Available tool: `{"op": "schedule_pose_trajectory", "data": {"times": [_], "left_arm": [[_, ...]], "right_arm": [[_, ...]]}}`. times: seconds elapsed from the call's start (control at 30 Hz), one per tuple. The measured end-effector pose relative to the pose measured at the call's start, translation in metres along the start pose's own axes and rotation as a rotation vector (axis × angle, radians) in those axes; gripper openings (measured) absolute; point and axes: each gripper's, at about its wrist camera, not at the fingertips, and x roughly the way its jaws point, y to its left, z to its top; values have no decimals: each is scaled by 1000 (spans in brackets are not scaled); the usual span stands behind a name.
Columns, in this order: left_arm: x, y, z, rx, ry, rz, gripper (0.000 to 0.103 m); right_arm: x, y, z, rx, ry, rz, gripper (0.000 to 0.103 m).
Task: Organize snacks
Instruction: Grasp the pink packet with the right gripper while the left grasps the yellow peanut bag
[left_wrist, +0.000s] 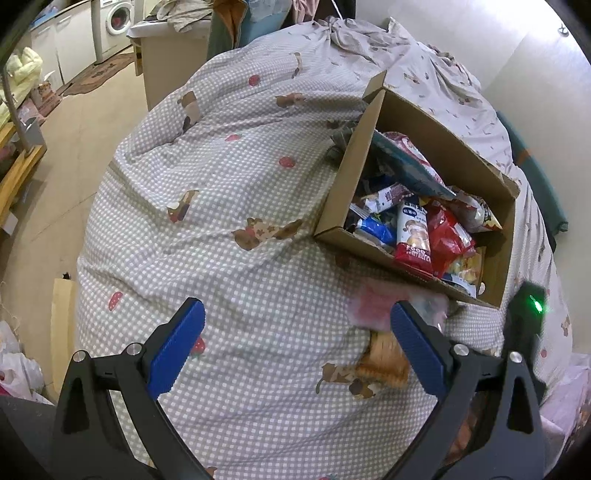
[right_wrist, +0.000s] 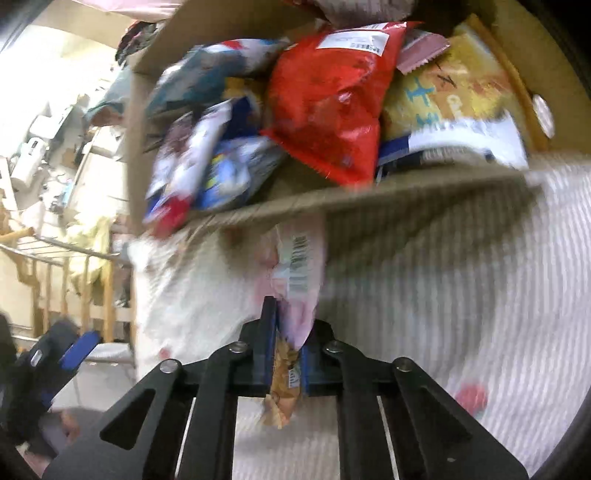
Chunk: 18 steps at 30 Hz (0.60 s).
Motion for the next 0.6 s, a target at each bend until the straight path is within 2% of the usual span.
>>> {"op": "schedule_pose_trajectory", "data": {"times": [0.2, 0.3, 0.43, 0.6], "left_arm": [[5, 3, -3, -39, 30, -2, 99], [6, 0, -7, -27, 35, 3, 99], [6, -6, -10, -5, 38, 3, 99], [9, -12, -14, 14, 50, 0, 99]], "right_arm": [[-2, 0, -49, 34, 125, 48, 9], [0, -6, -60, 39, 162, 60, 9], [-2, -18, -66, 51, 159, 21, 18], [-14, -29, -69, 61, 149, 7, 19]]}}
